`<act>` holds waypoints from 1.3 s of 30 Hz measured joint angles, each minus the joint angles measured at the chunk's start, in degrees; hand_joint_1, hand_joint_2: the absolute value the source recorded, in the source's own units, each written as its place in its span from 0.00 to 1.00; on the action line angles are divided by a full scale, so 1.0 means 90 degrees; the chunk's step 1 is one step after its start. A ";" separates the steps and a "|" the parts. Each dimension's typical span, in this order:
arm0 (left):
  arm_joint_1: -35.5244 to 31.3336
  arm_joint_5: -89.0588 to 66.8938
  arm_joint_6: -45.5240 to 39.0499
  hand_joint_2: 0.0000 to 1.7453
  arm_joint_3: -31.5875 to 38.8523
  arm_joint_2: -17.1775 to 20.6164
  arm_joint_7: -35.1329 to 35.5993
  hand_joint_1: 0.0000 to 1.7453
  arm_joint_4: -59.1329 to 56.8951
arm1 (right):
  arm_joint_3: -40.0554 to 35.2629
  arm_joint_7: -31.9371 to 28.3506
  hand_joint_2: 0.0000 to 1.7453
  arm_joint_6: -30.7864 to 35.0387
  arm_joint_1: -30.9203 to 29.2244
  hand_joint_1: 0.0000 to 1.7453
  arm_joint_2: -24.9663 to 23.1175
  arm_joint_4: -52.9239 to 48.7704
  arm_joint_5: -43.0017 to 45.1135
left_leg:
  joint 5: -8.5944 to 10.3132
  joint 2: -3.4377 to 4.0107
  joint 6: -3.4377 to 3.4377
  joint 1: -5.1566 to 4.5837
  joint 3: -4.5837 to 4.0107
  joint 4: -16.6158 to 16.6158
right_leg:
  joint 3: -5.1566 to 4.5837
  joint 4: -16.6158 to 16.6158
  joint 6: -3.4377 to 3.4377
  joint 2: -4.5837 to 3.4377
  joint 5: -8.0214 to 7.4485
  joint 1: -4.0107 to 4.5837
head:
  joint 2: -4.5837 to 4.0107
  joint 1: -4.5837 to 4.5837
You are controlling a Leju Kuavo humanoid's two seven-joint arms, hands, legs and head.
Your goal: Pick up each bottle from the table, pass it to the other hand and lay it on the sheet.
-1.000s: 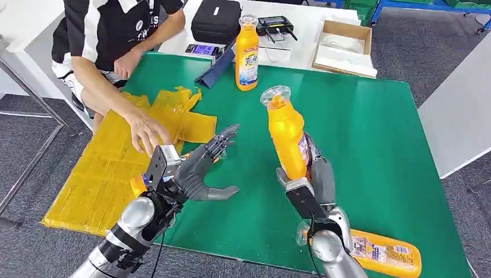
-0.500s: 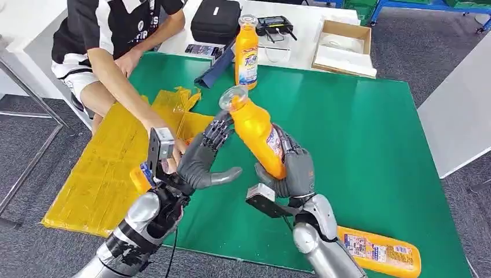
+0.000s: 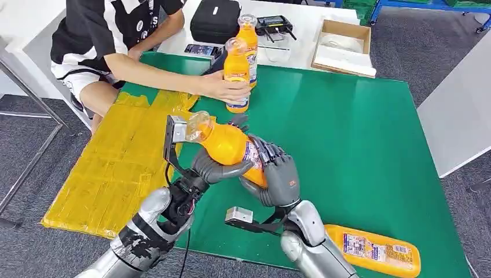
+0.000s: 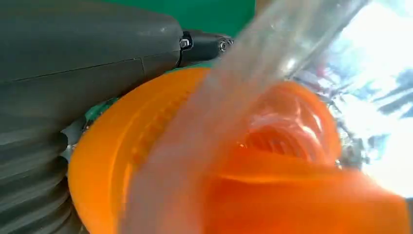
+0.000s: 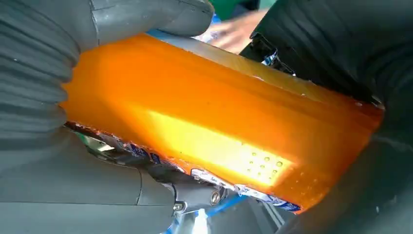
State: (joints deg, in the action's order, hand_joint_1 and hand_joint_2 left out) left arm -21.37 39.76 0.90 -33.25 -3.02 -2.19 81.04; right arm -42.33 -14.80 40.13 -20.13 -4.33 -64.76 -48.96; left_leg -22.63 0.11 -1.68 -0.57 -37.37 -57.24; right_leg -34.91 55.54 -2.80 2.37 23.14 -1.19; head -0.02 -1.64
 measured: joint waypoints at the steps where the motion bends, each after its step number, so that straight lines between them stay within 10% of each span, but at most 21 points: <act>1: -0.0017 0.0053 -0.0007 1.00 -0.0010 -0.0005 0.0005 1.00 -0.0024 | 0.0061 -0.0034 1.00 0.0000 0.0000 1.00 -0.0010 0.0019 -0.0075 | 0.0000 -0.0001 0.0000 0.0000 0.0000 0.0000 | 0.0000 0.0000 0.0000 0.0000 0.0000 0.0000 | 0.0000 0.0002; 14: 0.0026 0.0175 -0.1025 1.00 -0.0010 -0.0262 -0.0639 1.00 -0.0080 | 0.0308 -0.0221 1.00 0.0002 -0.0128 1.00 -0.0223 0.0333 -0.0114 | 0.0000 -0.0001 0.0000 0.0000 -0.0002 0.0000 | 0.0000 0.0000 0.0000 0.0000 0.0000 0.0001 | 0.0000 0.0002; 16: 0.0028 0.0175 -0.1081 1.00 -0.0007 -0.0262 -0.0678 1.00 -0.0063 | 0.0308 -0.0221 1.00 0.0000 -0.0146 0.80 -0.0245 0.0364 -0.0099 | 0.0000 -0.0001 0.0000 0.0000 -0.0001 0.0000 | 0.0001 0.0000 0.0000 0.0000 0.0000 0.0000 | 0.0000 -0.0002; 19: 0.0054 0.0182 -0.1168 1.00 0.0005 -0.0274 -0.0736 1.00 -0.0058 | 0.0308 -0.0231 1.00 0.0002 -0.0156 0.80 -0.0284 0.0403 -0.0063 | 0.0000 0.0000 0.0000 0.0000 -0.0001 0.0000 | 0.0001 0.0000 0.0000 0.0000 0.0000 0.0000 | 0.0000 0.0000; 20: 0.0063 0.0184 -0.1185 1.00 0.0007 -0.0274 -0.0758 1.00 -0.0048 | 0.0311 -0.0255 1.00 0.0002 -0.0158 0.00 -0.0291 0.0413 -0.0031 | 0.0000 -0.0001 0.0000 0.0000 -0.0002 0.0000 | 0.0001 0.0000 0.0000 0.0000 0.0000 0.0000 | 0.0000 0.0002; 31: 0.0023 -0.1362 -0.2456 1.00 0.0788 0.0042 -0.2196 1.00 0.0561 | 0.0425 -0.0374 1.00 -0.0065 0.0190 0.00 -0.0111 -0.0157 0.2257 | 0.0001 -0.0004 0.0001 0.0003 -0.0005 0.0000 | -0.0001 0.0002 0.0000 0.0003 -0.0001 0.0002 | 0.0000 0.0002; 39: -0.0055 -0.4456 -0.3355 1.00 0.1766 0.0633 -0.2270 1.00 0.0503 | 0.1224 -0.0563 1.00 -0.0024 0.0910 0.00 0.0335 -0.2102 0.2221 | 0.0001 -0.0003 0.0000 0.0002 -0.0006 0.0000 | -0.0003 0.0001 0.0001 0.0002 0.0000 0.0000 | 0.0000 0.0002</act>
State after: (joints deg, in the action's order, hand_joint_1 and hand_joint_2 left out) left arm -21.86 -0.34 -29.30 -17.36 2.68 -22.62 85.57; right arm -31.32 -19.87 39.91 -11.94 -1.31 -83.68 -28.97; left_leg -22.63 0.09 -1.68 -0.55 -37.42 -57.24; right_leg -34.94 55.55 -2.79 2.38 23.14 -1.19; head -0.02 -1.62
